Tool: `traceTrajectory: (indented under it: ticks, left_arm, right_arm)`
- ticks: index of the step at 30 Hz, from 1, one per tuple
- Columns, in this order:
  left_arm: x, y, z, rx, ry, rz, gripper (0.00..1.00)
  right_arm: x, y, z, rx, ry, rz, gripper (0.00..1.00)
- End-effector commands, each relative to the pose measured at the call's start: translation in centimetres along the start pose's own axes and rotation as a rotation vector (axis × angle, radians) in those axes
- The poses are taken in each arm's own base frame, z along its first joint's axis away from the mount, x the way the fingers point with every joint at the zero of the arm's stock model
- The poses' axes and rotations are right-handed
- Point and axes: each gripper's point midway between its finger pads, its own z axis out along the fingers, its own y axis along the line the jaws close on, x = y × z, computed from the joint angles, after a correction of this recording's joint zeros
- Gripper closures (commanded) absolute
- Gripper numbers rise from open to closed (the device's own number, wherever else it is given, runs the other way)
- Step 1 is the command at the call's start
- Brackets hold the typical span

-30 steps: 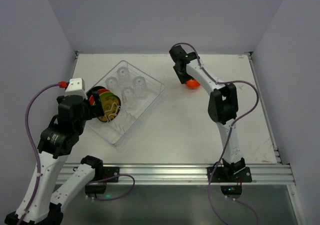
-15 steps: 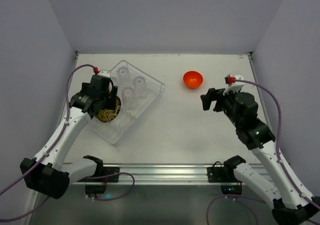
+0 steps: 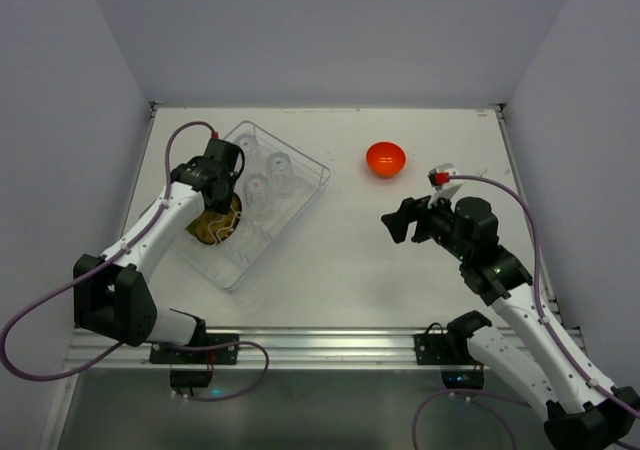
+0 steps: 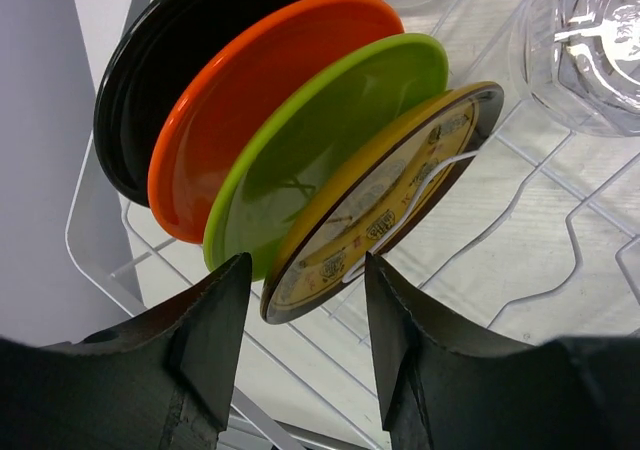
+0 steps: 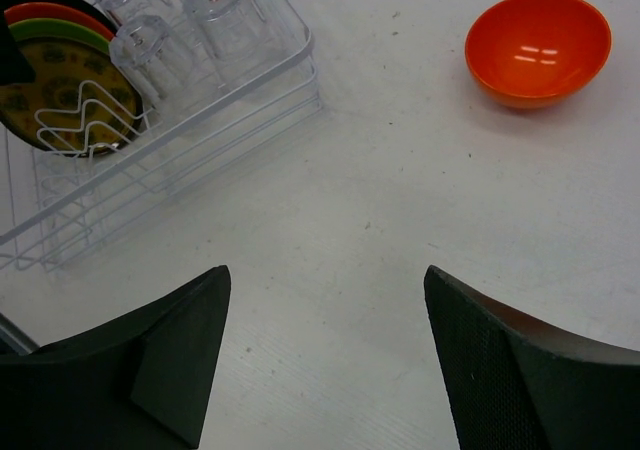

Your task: Unload the mixed dishes from the dish rack

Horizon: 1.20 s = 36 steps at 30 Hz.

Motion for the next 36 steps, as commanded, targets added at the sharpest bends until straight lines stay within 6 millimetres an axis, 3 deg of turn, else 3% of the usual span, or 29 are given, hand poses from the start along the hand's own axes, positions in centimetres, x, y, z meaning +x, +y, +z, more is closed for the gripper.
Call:
traceTrajectory:
  ticks: [1,9,13,18,20,24,36]
  left_arm:
    - [-1.6,0.4,-0.8,0.019,-0.064,-0.004,0.48]
    - [-1.1,0.0,1.4,-0.02,0.005,0.053,0.53]
    - [-0.7,0.4,1.8,-0.066,0.053,0.072,0.74]
    - [-1.7,1.0,0.6,-0.094,0.014,0.067,0.87]
    - [-1.9,1.2,0.2,-0.102,0.009,0.073,1.0]
    - [-2.3,1.0,-0.8,-0.101,-0.019,0.092,1.0]
    - [-3.5,2.6,-6.4,-0.125,-0.061,0.047,1.0]
  right_arm:
    - [-2.2,1.5,-0.3,-0.07,-0.071,-0.003,0.2]
    - [-2.1,1.9,-0.4,-0.092,-0.08,-0.011,0.21]
    - [-1.9,2.0,-0.4,-0.1,-0.068,-0.014,0.23]
    - [-2.0,2.2,-0.5,-0.111,-0.073,-0.018,0.23]
    - [-2.0,2.2,-0.5,-0.114,-0.072,-0.018,0.23]
    - [-1.9,2.2,-0.4,-0.114,-0.071,-0.019,0.23]
    - [-1.9,2.0,-0.3,-0.104,-0.071,-0.021,0.23]
